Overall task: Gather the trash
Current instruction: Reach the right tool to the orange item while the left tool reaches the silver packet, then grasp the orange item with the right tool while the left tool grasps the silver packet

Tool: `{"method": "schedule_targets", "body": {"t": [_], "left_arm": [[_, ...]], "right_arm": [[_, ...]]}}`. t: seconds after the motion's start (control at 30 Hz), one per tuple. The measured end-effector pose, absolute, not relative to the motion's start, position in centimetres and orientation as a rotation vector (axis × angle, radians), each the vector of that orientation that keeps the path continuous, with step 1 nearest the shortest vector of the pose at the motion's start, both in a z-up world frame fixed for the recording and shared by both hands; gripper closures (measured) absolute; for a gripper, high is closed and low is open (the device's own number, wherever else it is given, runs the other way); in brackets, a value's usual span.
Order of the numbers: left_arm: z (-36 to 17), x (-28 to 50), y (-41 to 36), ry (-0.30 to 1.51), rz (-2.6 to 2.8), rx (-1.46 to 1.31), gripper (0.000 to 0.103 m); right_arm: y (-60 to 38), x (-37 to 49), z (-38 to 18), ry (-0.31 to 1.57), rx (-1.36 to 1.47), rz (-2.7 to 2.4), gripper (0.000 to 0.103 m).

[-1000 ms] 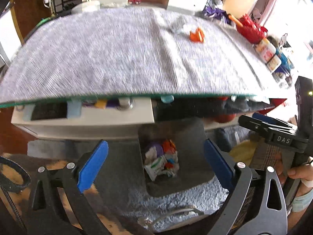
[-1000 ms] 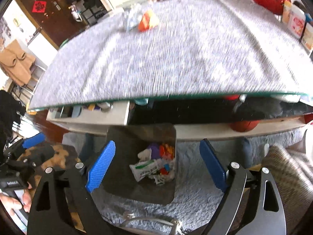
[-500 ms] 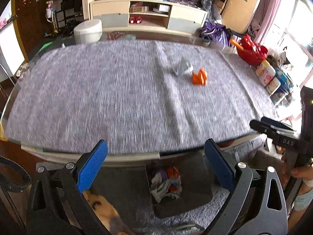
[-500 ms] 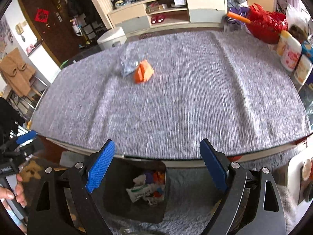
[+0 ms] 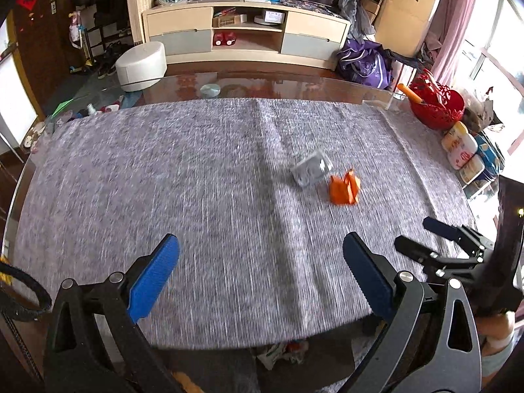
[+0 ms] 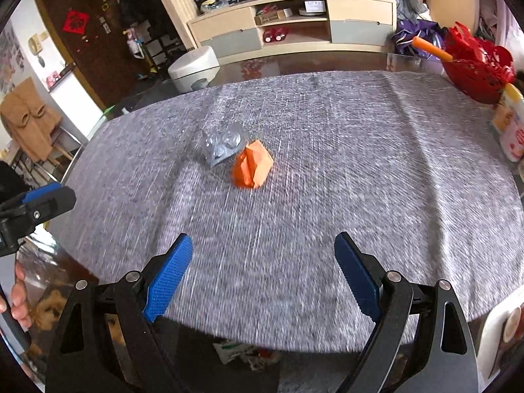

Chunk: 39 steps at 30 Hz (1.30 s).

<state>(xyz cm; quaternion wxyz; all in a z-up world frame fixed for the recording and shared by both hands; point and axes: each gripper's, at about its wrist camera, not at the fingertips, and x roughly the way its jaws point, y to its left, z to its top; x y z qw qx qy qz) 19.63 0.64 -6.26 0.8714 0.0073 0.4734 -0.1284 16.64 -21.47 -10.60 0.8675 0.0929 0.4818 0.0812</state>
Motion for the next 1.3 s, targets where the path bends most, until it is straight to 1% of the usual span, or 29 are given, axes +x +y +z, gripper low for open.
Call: {"method": "schedule_targets", "body": {"t": [0.13,0.2,0.23,0.3,0.37,0.5,0.67,0.8,0.9,0.97,1.07,1.23,1.3], "left_arm": [[-6.6,22.3,-0.7,0.990,-0.285,0.029,0.008],[-7.2,23.8,-1.6,0.993,-0.300,0.038,0.008],[-7.5,24.5,-1.9,0.998,-0.305,0.040,0.009],[-8.1,25.5,-2.5,1.007,-0.316,0.045,0.009],[-9.2,26.7,-3.4,1.020,-0.333,0.053,0.014],[-10.8,28.2,-4.5,1.046,-0.361,0.045,0.021],[-12.3,29.8,-5.6,1.072,-0.381,0.040,0.023],[-13.2,30.8,-6.2,1.084,-0.387,0.041,0.026],[-13.8,31.4,-6.7,1.094,-0.400,0.031,0.028],[-14.1,31.7,-7.1,1.099,-0.407,0.035,0.035],[-14.4,31.8,-7.6,1.105,-0.422,0.042,0.042],[-14.9,32.2,-8.1,1.106,-0.436,0.046,0.043],[-14.9,32.4,-8.4,1.104,-0.437,0.052,0.042]], "right_arm": [[-20.8,18.6,-11.4,1.001,0.161,0.159,0.014],[-20.6,19.5,-12.0,1.001,0.159,0.156,0.017],[-20.6,19.9,-12.3,0.999,0.164,0.155,0.022],[-20.6,20.6,-12.9,0.998,0.173,0.156,0.030],[-20.6,21.5,-13.8,1.005,0.179,0.159,0.035],[-20.6,22.4,-15.0,1.000,0.194,0.169,0.047],[-20.1,23.3,-15.4,0.968,0.163,0.165,0.052],[-20.0,23.6,-15.5,0.965,0.124,0.151,0.079],[-20.3,23.6,-15.5,0.964,0.125,0.153,0.080],[-20.4,23.4,-15.4,0.968,0.121,0.150,0.081],[-21.0,22.8,-15.3,0.976,0.129,0.143,0.081],[-22.3,21.8,-14.7,0.980,0.164,0.133,0.081],[-22.6,21.4,-14.5,0.980,0.168,0.132,0.081]]}}
